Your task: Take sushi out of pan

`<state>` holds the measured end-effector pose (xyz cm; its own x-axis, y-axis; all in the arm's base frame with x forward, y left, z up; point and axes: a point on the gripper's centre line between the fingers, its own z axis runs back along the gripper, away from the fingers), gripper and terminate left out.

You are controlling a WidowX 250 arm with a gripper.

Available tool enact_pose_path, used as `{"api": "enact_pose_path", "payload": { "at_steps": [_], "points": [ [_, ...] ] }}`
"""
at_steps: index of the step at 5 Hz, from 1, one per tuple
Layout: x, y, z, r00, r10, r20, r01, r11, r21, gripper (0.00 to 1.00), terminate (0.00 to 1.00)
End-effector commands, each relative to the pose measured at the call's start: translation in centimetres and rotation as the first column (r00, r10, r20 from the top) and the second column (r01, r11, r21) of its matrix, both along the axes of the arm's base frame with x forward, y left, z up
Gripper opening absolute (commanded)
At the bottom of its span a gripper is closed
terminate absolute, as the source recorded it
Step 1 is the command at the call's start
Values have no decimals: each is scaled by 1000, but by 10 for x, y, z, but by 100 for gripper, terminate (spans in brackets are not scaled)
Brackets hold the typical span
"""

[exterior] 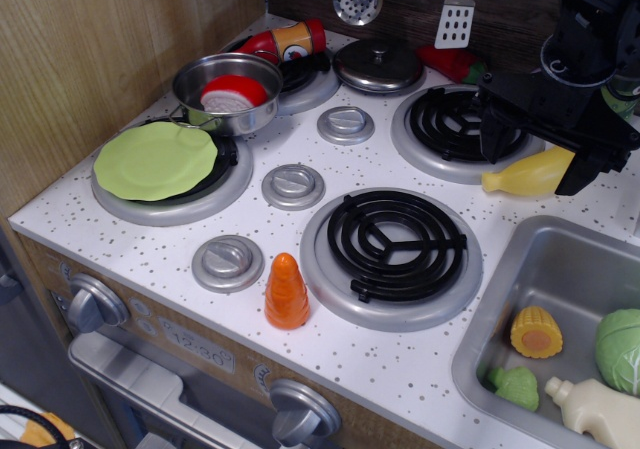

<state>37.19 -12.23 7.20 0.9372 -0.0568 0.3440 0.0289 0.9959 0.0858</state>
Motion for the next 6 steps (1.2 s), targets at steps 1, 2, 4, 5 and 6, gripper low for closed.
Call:
{"api": "enact_pose_path", "payload": {
  "at_steps": [1, 2, 4, 5, 6],
  "points": [
    [0, 0, 0, 1000, 0, 0, 0, 1000, 0, 100, 0],
    [-12, 36, 16, 997, -11, -83, 17, 997, 74, 100, 0],
    [-34, 128, 35, 970, -192, -148, 223, 946, 237, 100, 0],
    [-42, 176, 39, 924, -343, -168, 380, 875, 300, 100, 0],
    [-41, 217, 47, 856, -475, -204, 517, 793, 322, 100, 0]
  ]
}}
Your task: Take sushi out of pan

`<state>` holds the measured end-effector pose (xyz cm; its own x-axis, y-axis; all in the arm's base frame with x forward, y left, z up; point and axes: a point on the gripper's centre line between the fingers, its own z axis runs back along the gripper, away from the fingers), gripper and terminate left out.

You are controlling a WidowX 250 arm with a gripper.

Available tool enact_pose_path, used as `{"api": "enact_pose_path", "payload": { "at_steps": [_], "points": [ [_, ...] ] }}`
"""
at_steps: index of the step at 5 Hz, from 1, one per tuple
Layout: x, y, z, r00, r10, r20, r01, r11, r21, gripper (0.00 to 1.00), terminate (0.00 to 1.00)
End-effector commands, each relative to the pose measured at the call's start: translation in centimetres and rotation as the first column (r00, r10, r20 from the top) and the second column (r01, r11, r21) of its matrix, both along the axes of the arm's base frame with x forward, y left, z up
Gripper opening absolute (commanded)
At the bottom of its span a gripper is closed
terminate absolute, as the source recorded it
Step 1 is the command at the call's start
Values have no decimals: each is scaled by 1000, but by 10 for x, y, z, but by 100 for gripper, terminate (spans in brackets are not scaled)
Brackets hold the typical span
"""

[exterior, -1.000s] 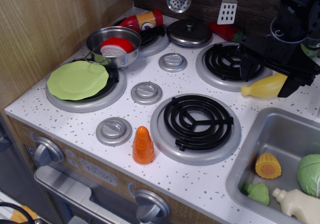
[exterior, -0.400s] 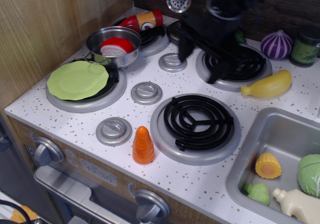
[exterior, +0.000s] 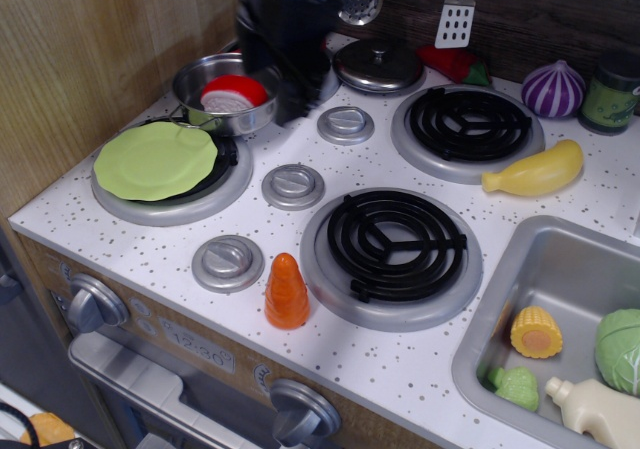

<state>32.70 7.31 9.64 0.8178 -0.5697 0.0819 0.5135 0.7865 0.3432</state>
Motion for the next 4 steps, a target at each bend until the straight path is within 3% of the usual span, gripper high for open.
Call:
{"api": "enact_pose_path", "payload": {
  "at_steps": [1, 2, 3, 4],
  "points": [
    [13, 45, 28, 976, -216, 1, 216, 976, 26, 100, 0],
    [20, 65, 22, 948, -315, -35, 315, 949, -9, 100, 0],
    [28, 73, 15, 935, -353, -25, 353, 935, -16, 100, 0],
    [37, 80, -4, 920, -390, 21, 391, 920, -30, 100, 0]
  ]
}}
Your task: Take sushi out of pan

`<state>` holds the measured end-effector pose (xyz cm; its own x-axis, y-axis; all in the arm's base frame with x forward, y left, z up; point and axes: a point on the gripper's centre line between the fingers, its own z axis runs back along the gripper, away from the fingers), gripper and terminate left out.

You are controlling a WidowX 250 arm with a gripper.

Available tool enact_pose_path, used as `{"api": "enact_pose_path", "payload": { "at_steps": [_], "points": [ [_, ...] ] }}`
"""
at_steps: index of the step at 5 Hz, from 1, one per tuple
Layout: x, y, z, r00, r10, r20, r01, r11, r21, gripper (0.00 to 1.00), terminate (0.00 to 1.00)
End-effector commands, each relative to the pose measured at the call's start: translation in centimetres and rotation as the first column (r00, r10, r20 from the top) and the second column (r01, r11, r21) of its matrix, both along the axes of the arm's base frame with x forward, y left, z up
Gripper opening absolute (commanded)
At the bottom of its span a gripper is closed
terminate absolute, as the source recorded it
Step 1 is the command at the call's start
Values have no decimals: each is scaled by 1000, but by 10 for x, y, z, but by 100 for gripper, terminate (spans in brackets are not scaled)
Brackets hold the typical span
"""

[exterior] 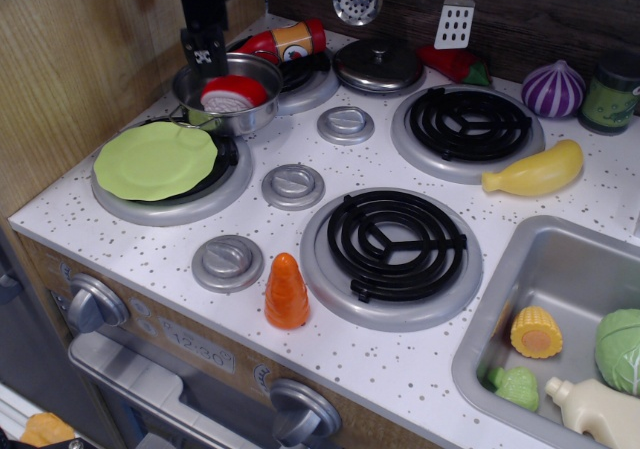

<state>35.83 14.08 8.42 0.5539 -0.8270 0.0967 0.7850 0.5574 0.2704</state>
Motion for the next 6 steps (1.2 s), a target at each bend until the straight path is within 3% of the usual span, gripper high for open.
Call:
{"api": "enact_pose_path", "payload": {
  "at_steps": [1, 5, 6],
  "points": [
    [10, 16, -5, 996, -40, 75, 41, 999, -9, 100, 0],
    [22, 21, -38, 995, -57, 79, 64, 995, -83, 100, 0],
    [20, 18, -27, 997, -39, 67, 43, 997, -58, 0, 0]
  ]
}}
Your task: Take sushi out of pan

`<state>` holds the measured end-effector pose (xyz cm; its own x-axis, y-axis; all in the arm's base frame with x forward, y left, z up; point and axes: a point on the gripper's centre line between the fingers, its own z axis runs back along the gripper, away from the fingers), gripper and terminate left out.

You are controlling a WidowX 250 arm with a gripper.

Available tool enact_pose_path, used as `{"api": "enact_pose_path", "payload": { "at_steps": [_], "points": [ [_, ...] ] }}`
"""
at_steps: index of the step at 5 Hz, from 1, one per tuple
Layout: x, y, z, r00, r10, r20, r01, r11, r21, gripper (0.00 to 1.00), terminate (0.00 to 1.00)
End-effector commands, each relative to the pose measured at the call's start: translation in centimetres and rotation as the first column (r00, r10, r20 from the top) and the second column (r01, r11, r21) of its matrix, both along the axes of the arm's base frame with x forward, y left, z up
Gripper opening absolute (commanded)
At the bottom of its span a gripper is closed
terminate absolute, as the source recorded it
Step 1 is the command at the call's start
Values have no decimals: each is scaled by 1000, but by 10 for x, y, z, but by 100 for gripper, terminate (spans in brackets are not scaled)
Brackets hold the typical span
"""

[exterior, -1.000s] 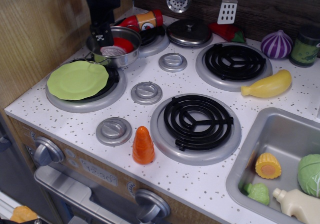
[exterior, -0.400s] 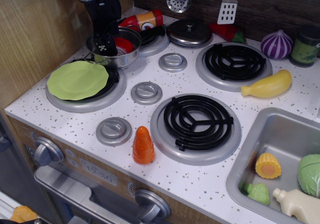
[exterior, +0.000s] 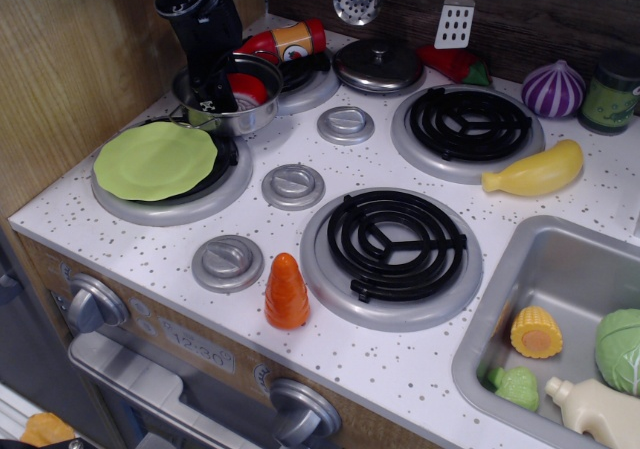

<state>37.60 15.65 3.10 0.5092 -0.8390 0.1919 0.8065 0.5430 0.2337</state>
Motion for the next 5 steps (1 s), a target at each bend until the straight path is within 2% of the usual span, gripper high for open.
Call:
{"api": "enact_pose_path", "payload": {
  "at_steps": [1, 2, 3, 4, 5],
  "points": [
    [-6, -2, 61, 999, 47, -15, -46, 993, 112, 0, 0],
    [-25, -9, 92, 992, 120, -48, -110, 979, 171, 0, 0],
    [-60, -20, 100, 972, 236, -8, -230, 953, 198, 0, 0],
    [-92, -19, 75, 943, 312, 115, -328, 928, 177, 0, 0],
    [-106, -14, 59, 935, 316, 163, -340, 929, 146, 0, 0]
  ]
}}
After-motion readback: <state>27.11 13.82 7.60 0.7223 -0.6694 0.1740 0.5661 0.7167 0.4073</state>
